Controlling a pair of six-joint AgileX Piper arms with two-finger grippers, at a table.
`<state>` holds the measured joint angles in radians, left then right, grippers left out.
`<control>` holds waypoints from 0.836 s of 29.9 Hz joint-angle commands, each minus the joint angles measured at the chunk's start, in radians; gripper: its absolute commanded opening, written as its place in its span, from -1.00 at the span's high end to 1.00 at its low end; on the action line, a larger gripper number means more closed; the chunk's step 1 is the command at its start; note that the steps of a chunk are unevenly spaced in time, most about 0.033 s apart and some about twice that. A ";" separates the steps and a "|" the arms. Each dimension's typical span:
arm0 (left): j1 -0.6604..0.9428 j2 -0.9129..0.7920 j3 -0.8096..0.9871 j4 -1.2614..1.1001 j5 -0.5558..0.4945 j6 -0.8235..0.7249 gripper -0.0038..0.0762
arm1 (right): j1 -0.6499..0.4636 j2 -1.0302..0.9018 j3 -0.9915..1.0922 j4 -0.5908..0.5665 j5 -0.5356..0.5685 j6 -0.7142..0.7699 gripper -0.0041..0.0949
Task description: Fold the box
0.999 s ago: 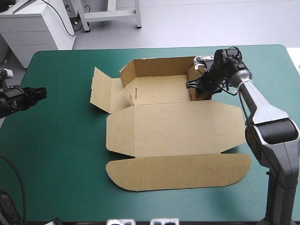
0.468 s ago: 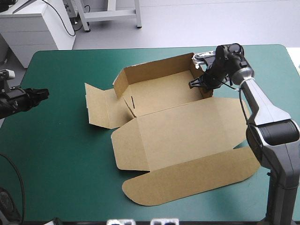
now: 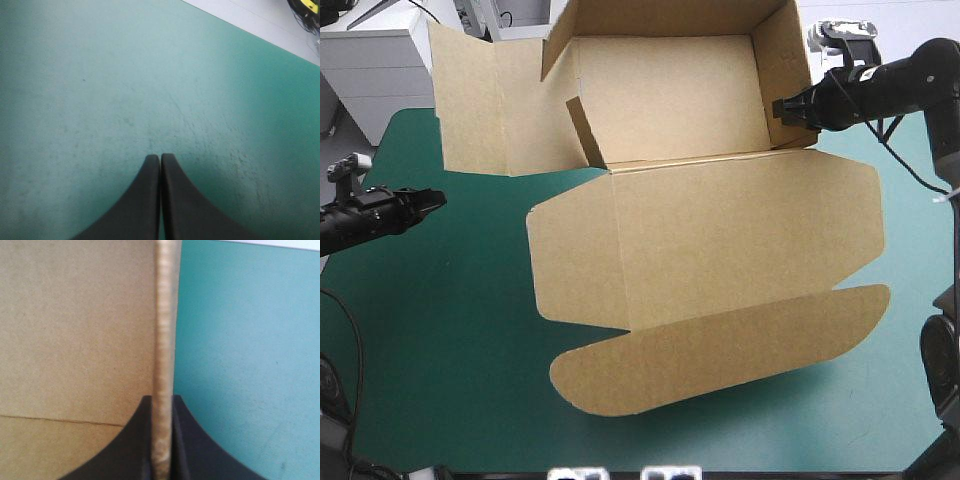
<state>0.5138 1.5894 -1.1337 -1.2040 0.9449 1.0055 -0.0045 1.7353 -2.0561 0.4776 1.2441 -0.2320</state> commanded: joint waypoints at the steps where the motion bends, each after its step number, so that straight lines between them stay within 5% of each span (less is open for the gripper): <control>1: -0.071 -0.010 -0.026 -0.079 0.004 0.003 0.93 | -0.011 -0.085 -0.030 0.092 0.007 -0.015 0.95; 12: -0.289 -0.003 -0.028 -0.072 -0.142 -0.077 0.93 | 0.044 -0.090 -0.027 0.151 0.006 -0.043 0.95; 25: -0.404 -0.016 -0.030 -0.069 -0.146 -0.194 0.93 | 0.158 0.004 -0.015 -0.115 0.006 0.024 0.95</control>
<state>0.1297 1.6257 -1.1337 -1.2226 0.7947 0.8340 0.1544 1.7683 -2.0494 0.3715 1.2451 -0.2336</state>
